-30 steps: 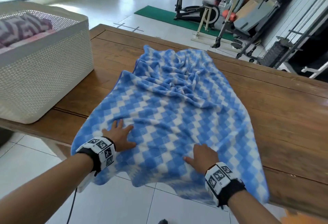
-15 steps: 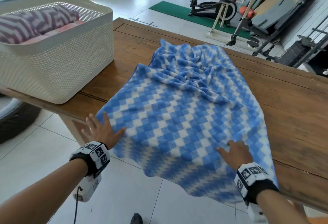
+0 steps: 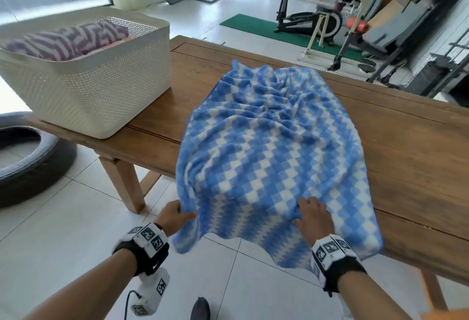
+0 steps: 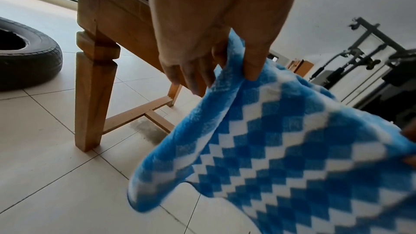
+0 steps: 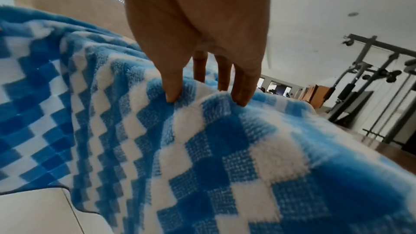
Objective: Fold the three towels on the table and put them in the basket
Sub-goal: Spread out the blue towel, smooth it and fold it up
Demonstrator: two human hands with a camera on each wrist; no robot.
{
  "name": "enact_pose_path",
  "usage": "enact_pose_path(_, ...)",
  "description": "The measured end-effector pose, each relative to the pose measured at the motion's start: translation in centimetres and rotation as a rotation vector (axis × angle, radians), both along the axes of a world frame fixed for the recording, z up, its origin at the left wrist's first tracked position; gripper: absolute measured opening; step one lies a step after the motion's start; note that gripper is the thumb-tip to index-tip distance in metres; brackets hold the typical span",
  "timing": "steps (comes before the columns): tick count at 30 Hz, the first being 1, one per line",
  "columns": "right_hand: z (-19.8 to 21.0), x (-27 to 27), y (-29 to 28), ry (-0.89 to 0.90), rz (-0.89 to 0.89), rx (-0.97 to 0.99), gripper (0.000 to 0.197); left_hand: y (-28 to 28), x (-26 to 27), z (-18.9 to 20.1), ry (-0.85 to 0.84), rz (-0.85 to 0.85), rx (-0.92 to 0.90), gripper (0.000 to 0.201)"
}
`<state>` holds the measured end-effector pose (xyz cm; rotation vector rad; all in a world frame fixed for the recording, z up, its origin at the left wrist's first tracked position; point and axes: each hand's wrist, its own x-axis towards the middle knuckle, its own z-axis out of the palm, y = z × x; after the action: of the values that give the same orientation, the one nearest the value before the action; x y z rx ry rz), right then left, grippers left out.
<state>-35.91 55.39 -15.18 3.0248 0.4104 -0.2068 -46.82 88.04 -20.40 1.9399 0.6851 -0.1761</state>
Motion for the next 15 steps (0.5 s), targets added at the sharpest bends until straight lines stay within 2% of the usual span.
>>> enact_pose_path(2, 0.5, -0.2, 0.4, -0.007, 0.016, 0.003, 0.036, -0.7, -0.9, 0.3, -0.054, -0.023, 0.022, 0.023)
enact_pose_path(4, 0.7, -0.3, 1.0, -0.068, 0.048, 0.13, 0.033, -1.6, -0.8, 2.3, -0.167, -0.01, 0.051, 0.017)
enact_pose_path(5, 0.7, -0.5, 1.4, -0.09, 0.099, 0.236, 0.04, -2.1, -0.5, 4.1, -0.232, 0.003, 0.037, 0.016)
enact_pose_path(6, 1.1, -0.9, 2.1, -0.039, 0.168, 0.337, 0.054, -2.9, -0.2, 6.4, -0.305, 0.01, -0.047, 0.018)
enact_pose_path(7, 1.7, -1.5, 3.1, 0.058, 0.245, 0.437, 0.068, -3.7, 0.2, 8.3, -0.353, 0.006, -0.168, 0.02)
enact_pose_path(8, 2.3, -2.3, 4.4, 0.199, 0.295, 0.532, 0.073, -4.5, 0.3, 10.3, -0.377, -0.027, -0.281, 0.022)
enact_pose_path(9, 3.2, -3.3, 5.9, 0.333, 0.319, 0.656, 0.064, -5.3, 0.5, 11.7, -0.377, -0.072, -0.358, 0.026)
enact_pose_path(10, 3.9, -4.2, 7.4, 0.418, 0.319, 0.793, 0.044, -6.0, 0.5, 12.8, -0.382, -0.118, -0.409, 0.031)
enact_pose_path(11, 4.3, -4.9, 8.8, 0.44, 0.321, 0.919, 0.031, -6.5, 0.4, 13.4, -0.395, -0.148, -0.442, 0.039)
enact_pose_path(13, 4.9, -5.4, 10.5, 0.416, 0.328, 1.06, 0.038, -7.2, 0.0, 13.8, -0.439, -0.161, -0.414, 0.056)
enact_pose_path(15, 5.3, -5.0, 11.0, 0.358, 0.305, 1.113, 0.039, -7.3, -0.5, 13.8, -0.477, -0.164, -0.328, 0.059)
